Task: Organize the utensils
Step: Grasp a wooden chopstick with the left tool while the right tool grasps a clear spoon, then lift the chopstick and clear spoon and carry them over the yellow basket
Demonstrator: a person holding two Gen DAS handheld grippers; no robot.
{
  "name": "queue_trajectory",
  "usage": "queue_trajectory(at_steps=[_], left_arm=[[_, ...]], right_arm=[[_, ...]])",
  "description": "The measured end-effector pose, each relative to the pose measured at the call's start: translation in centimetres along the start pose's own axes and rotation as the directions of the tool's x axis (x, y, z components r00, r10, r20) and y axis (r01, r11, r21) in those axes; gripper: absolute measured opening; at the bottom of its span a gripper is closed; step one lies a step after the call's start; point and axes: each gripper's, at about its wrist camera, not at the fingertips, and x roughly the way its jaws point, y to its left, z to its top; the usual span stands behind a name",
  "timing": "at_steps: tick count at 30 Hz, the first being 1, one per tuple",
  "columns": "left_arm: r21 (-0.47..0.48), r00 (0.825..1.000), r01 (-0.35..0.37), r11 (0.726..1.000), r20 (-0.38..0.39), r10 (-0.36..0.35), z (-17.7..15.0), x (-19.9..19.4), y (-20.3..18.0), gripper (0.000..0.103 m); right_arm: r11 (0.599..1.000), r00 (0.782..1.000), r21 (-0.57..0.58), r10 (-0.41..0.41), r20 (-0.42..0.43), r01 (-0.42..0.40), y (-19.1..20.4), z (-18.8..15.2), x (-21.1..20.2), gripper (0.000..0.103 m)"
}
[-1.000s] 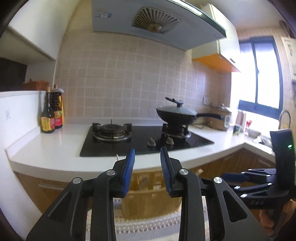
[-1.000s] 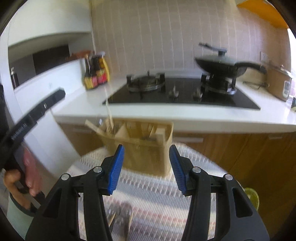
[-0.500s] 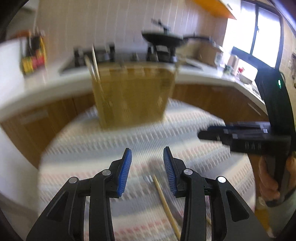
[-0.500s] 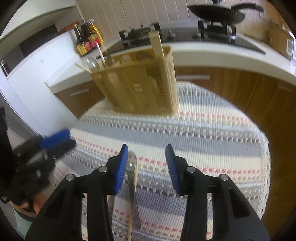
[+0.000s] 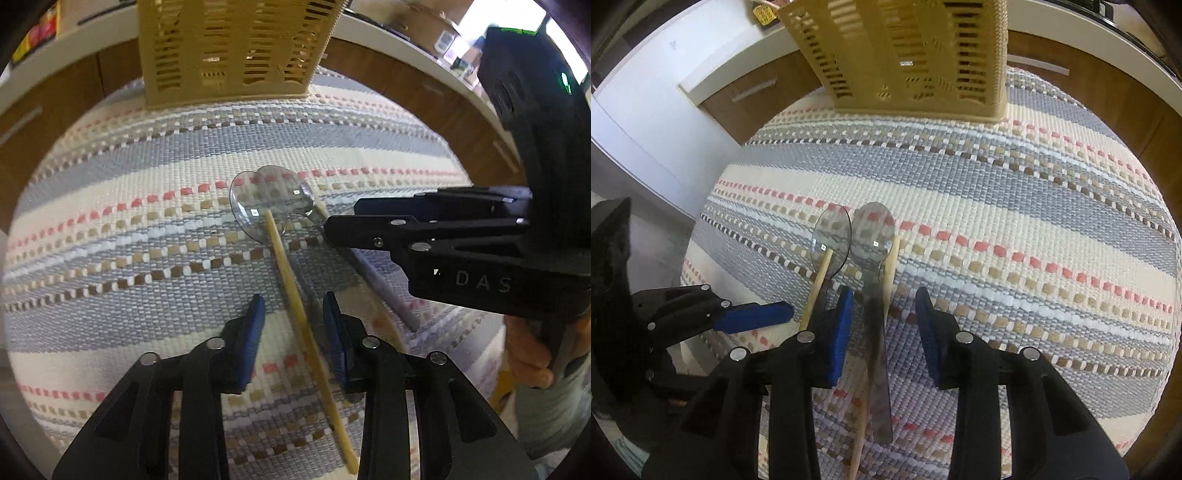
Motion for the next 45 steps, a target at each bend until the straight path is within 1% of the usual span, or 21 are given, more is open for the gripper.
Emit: queue_trajectory(at_steps=[1, 3, 5, 8, 10, 12, 15, 19, 22, 27, 30, 32, 33, 35, 37, 39, 41, 42, 44, 45], left_arm=[[0.009, 1.000, -0.027, 1.000, -0.001, 0.027, -0.1, 0.1, -0.2, 0.023], [0.013, 0.999, -0.036, 0.999, -0.004, 0.036, -0.1, 0.2, -0.3, 0.017], [0.004, 0.999, -0.035, 0.999, -0.003, 0.035, -0.3, 0.2, -0.2, 0.016], [-0.002, 0.999, -0.046, 0.999, 0.004, 0.046, -0.3, 0.1, -0.5, 0.013], [-0.002, 0.999, -0.049, 0.999, 0.005, 0.049, -0.2, 0.2, -0.9, 0.008], [-0.003, 0.998, -0.061, 0.998, 0.005, 0.061, -0.3, 0.2, -1.1, 0.007], [-0.009, 0.995, -0.100, 0.995, 0.017, 0.100, -0.4, 0.1, -1.3, 0.005], [-0.038, 0.995, -0.099, 0.994, 0.026, 0.100, -0.5, -0.5, -0.4, 0.004], [-0.064, 0.993, -0.113, 0.992, 0.032, 0.115, -0.6, -1.3, 0.9, 0.004], [-0.086, 0.988, -0.150, 0.985, 0.007, 0.151, -0.5, -1.3, 2.6, 0.004], [-0.081, 0.991, -0.133, 0.988, -0.007, 0.132, -0.3, -1.6, 3.1, 0.006], [-0.045, 0.990, -0.140, 0.989, -0.038, 0.138, 0.0, -1.6, 3.1, 0.008], [-0.020, 0.988, -0.144, 0.989, -0.053, 0.142, 0.1, -1.6, 2.9, 0.011], [0.020, 0.984, -0.145, 0.989, -0.098, 0.147, 0.3, -1.5, 2.6, 0.011], [0.079, 0.976, -0.157, 0.985, -0.141, 0.166, 0.5, -1.4, 2.0, 0.011], [0.116, 0.968, -0.168, 0.979, -0.167, 0.186, 0.8, -1.0, 1.5, 0.011], [0.162, 0.957, -0.205, 0.965, -0.174, 0.233, 1.1, -0.7, 0.8, 0.006], [0.173, 0.954, -0.216, 0.961, -0.171, 0.245, 1.2, -0.6, 0.5, 0.005], [0.170, 0.955, -0.229, 0.958, -0.152, 0.255, 1.2, -0.7, 0.2, 0.004], [0.159, 0.960, -0.225, 0.961, -0.133, 0.247, 1.2, -1.0, 0.1, 0.004]], right_arm=[[1.000, 1.000, -0.006, -0.004, -0.005, 0.004, 0.0, 0.0, 0.2, 0.031], [0.999, 1.000, -0.031, -0.016, -0.013, 0.015, 0.6, -0.1, 0.4, 0.031], [0.995, 0.998, -0.078, -0.059, -0.020, 0.057, 1.6, -0.3, 0.8, 0.031], [0.990, 0.996, -0.109, -0.091, -0.017, 0.088, 2.6, -0.5, 1.1, 0.031], [0.987, 0.994, -0.122, -0.111, -0.018, 0.108, 2.8, -0.5, 1.3, 0.020], [0.983, 0.991, -0.128, -0.134, -0.013, 0.131, 3.1, -0.5, 1.8, 0.010], [0.986, 0.992, -0.109, -0.124, -0.003, 0.123, 2.7, -0.5, 1.6, 0.010], [0.993, 0.995, -0.061, -0.102, 0.025, 0.103, 1.1, -0.6, -0.2, 0.010], [0.990, 0.990, -0.038, -0.133, 0.038, 0.135, -0.6, -0.7, -1.4, 0.010], [0.984, 0.984, 0.003, -0.178, -0.005, 0.178, -3.6, -0.9, -1.2, 0.011], [0.984, 0.984, -0.007, -0.178, -0.023, 0.178, -4.2, -0.9, -1.0, 0.011], [0.985, 0.984, -0.003, -0.172, -0.036, 0.172, -4.2, -0.6, -0.8, 0.011], [0.985, 0.984, -0.011, -0.173, -0.045, 0.173, -4.2, -0.5, -0.8, 0.012], [0.983, 0.982, -0.033, -0.180, -0.064, 0.178, -3.9, -0.1, -0.6, 0.012], [0.983, 0.980, -0.037, -0.180, -0.087, 0.177, -3.5, 0.4, -0.1, 0.012], [0.981, 0.977, -0.051, -0.190, -0.098, 0.186, -3.1, 0.9, 0.3, 0.012], [0.976, 0.972, -0.075, -0.213, -0.096, 0.206, -2.4, 0.8, 0.5, 0.012], [0.971, 0.969, -0.092, -0.230, -0.089, 0.222, -2.0, 0.8, 0.7, 0.011], [0.970, 0.971, -0.101, -0.227, -0.069, 0.220, -1.6, 0.7, 0.6, 0.010], [0.973, 0.975, -0.098, -0.216, -0.052, 0.210, -1.5, 0.4, 0.4, 0.010]])
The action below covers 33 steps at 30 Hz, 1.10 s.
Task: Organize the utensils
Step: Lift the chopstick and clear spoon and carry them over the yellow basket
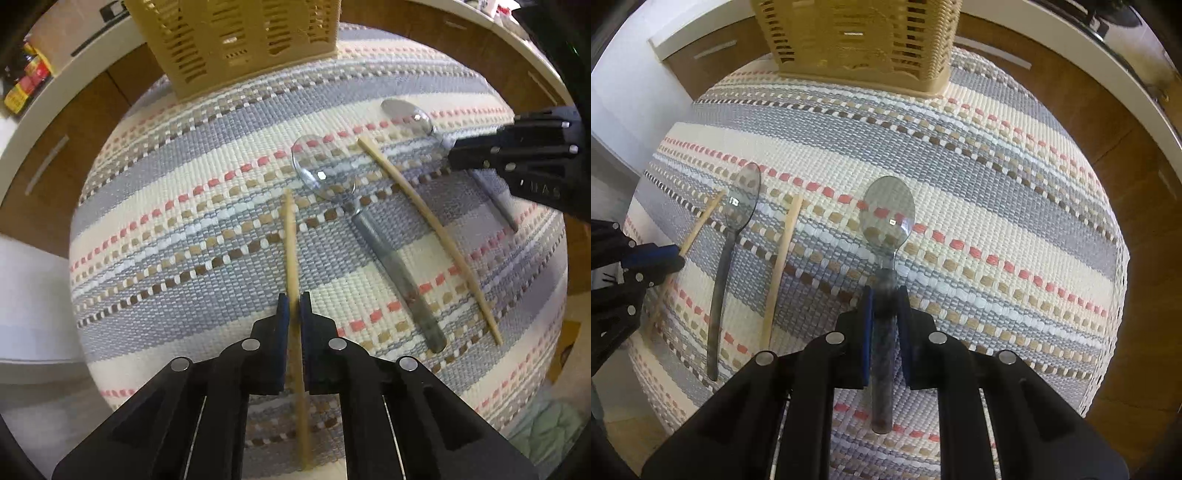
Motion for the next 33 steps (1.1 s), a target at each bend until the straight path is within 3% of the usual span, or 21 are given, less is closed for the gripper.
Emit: queue_trajectory(at_steps=[4, 7, 10, 13, 16, 19, 21, 23, 25, 28, 33], left_arm=[[-0.064, 0.987, 0.065, 0.996, 0.152, -0.055, 0.3, -2.8, 0.8, 0.004], [-0.100, 0.958, 0.111, 0.989, 0.276, -0.080, 1.0, -5.9, 1.8, 0.004], [-0.115, 0.918, 0.133, 0.984, 0.389, -0.079, 2.0, -8.9, 2.3, 0.004], [-0.123, 0.861, 0.152, 0.981, 0.504, -0.070, 3.3, -12.0, 3.2, 0.004], [-0.131, 0.801, 0.177, 0.975, 0.594, -0.066, 4.5, -14.7, 3.6, 0.004], [-0.134, 0.716, 0.187, 0.973, 0.697, -0.041, 6.3, -17.7, 4.3, 0.004], [-0.136, 0.679, 0.178, 0.975, 0.734, -0.021, 7.5, -19.0, 4.5, 0.004], [-0.144, 0.631, 0.166, 0.976, 0.775, 0.007, 8.7, -20.3, 4.9, 0.004], [-0.161, 0.598, 0.152, 0.975, 0.800, 0.039, 9.9, -20.8, 5.1, 0.004], [-0.179, 0.536, 0.150, 0.972, 0.841, 0.072, 12.2, -20.9, 6.0, 0.004], [-0.190, 0.451, 0.172, 0.967, 0.887, 0.094, 14.3, -20.0, 8.2, 0.004]], right_arm=[[0.998, 0.990, 0.000, 0.059, 0.126, -0.060, 0.5, -0.8, -2.8, 0.010], [0.995, 0.971, -0.017, 0.095, 0.219, -0.094, 0.8, -0.3, -5.5, 0.010], [0.992, 0.943, -0.033, 0.129, 0.306, -0.125, 0.9, 0.3, -8.2, 0.010], [0.983, 0.887, -0.065, 0.183, 0.424, -0.172, 0.8, 1.0, -11.5, 0.010], [0.980, 0.846, -0.067, 0.196, 0.496, -0.188, -0.2, 2.7, -13.7, 0.010], [0.978, 0.791, -0.057, 0.198, 0.579, -0.203, -1.1, 4.7, -15.9, 0.010], [0.977, 0.761, -0.053, 0.196, 0.618, -0.208, -1.8, 6.3, -16.9, 0.010], [0.976, 0.734, -0.045, 0.191, 0.651, -0.214, -2.3, 7.5, -17.9, 0.010], [0.979, 0.706, -0.021, 0.162, 0.689, -0.204, -3.3, 9.2, -18.3, 0.010], [0.973, 0.667, 0.013, 0.147, 0.730, -0.228, -5.4, 11.7, -18.4, 0.010], [0.970, 0.604, 0.042, 0.116, 0.789, -0.241, -8.3, 14.8, -17.8, 0.010]])
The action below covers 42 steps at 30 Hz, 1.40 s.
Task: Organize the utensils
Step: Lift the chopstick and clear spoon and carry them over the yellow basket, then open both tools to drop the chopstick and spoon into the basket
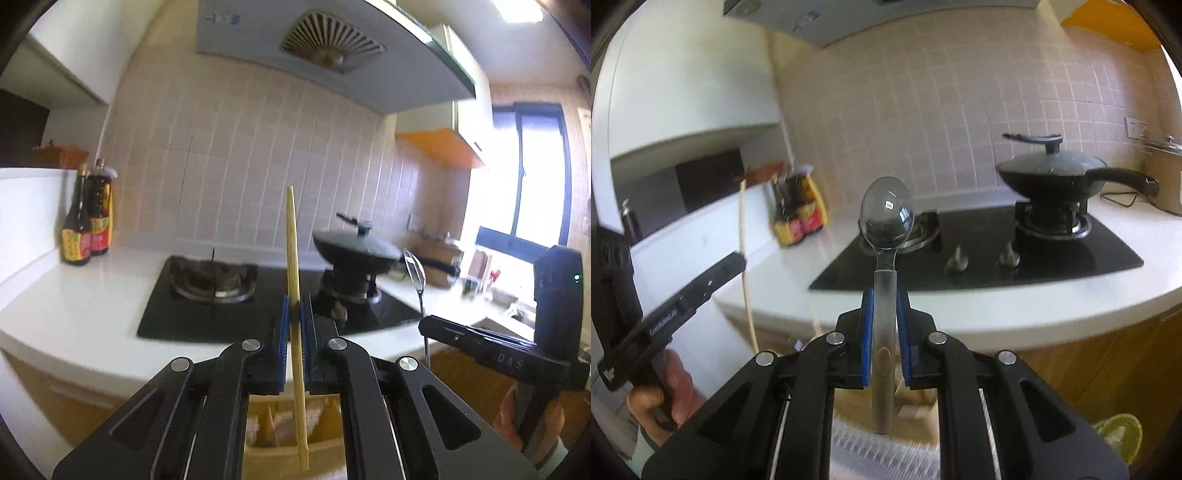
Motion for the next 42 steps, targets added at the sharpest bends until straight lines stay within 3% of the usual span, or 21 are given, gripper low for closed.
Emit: queue_trajectory(at_steps=[4, 11, 21, 27, 30, 42], left_arm=[[-0.019, 0.999, -0.019, 1.000, 0.038, 0.020, -0.8, 2.4, 1.2, 0.004], [-0.013, 0.997, -0.059, 0.998, 0.040, 0.060, -3.8, 5.7, 2.4, 0.004], [0.004, 0.996, -0.080, 0.997, 0.046, 0.079, -6.3, 7.2, 3.1, 0.004], [-0.001, 0.999, -0.042, 0.999, 0.020, 0.042, -7.3, 7.4, 3.5, 0.006], [-0.001, 0.999, -0.038, 0.999, 0.012, 0.038, -7.7, 7.2, 3.5, 0.013], [-0.030, 1.000, -0.008, 1.000, 0.027, 0.009, -6.7, 4.8, 3.8, 0.023]], right_arm=[[1.000, 0.999, 0.011, -0.010, 0.036, 0.010, -2.0, 0.0, 2.4, 0.010], [1.000, 1.000, 0.015, 0.004, 0.021, -0.004, -2.9, -2.7, 5.3, 0.010], [0.999, 0.999, -0.002, 0.042, 0.022, -0.042, -3.6, -4.3, 6.7, 0.011], [0.996, 0.997, -0.024, 0.080, -0.010, -0.081, -3.6, -5.2, 6.7, 0.013], [0.996, 0.996, -0.021, 0.090, -0.022, -0.091, -3.8, -5.5, 6.3, 0.029], [0.997, 0.996, -0.007, 0.081, -0.039, -0.081, -3.3, -5.0, 3.0, 0.030]])
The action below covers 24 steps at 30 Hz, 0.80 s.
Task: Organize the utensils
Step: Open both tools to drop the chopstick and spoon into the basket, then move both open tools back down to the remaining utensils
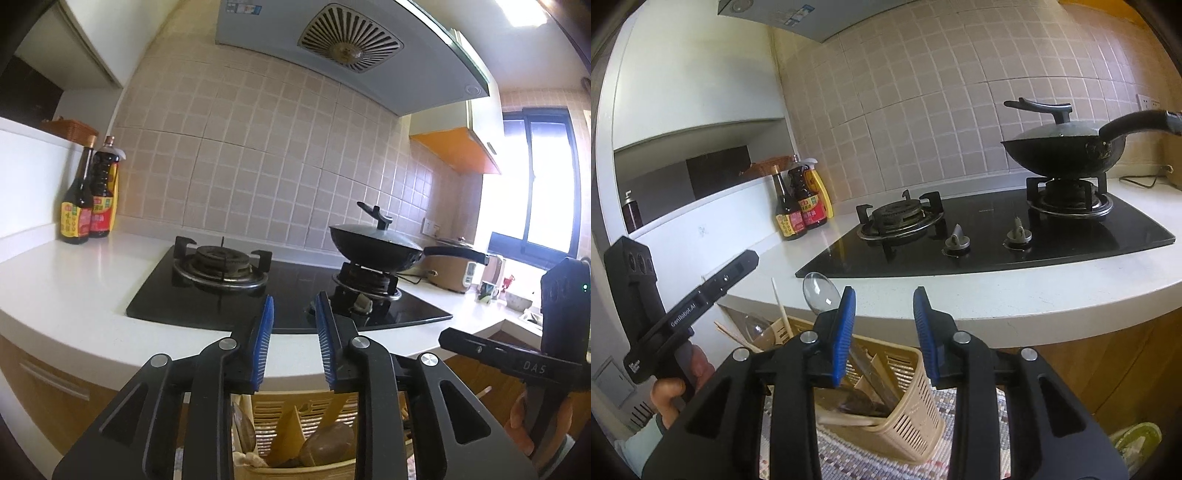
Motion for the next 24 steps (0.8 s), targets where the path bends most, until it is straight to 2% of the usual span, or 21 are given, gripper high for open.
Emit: queue_trajectory(at_steps=[9, 15, 18, 22, 24], left_arm=[[-0.023, 0.999, 0.024, 0.999, -0.046, -0.025, 1.1, -2.9, 0.1, 0.023], [-0.005, 0.989, 0.009, 1.000, -0.151, -0.009, 0.4, -6.6, -1.1, 0.023], [0.017, 0.974, 0.005, 1.000, -0.228, -0.001, -1.0, -8.8, -2.0, 0.023], [0.000, 0.932, 0.030, 1.000, -0.362, -0.028, -4.6, -11.7, -2.4, 0.029], [-0.025, 0.905, 0.021, 0.999, -0.424, -0.030, -6.7, -12.4, -2.2, 0.031]], right_arm=[[0.999, 0.991, -0.043, 0.012, -0.132, -0.018, 2.3, 1.2, -1.3, 0.030], [0.995, 0.975, -0.100, -0.039, -0.221, 0.017, 5.4, -1.6, -5.1, 0.030], [0.997, 0.959, -0.071, -0.043, -0.282, 0.023, 6.1, -4.8, -7.2, 0.030], [1.000, 0.926, 0.009, -0.024, -0.378, 0.030, 6.3, -9.9, -8.7, 0.030], [0.998, 0.899, 0.053, -0.012, -0.438, 0.040, 6.4, -12.8, -9.0, 0.030]])
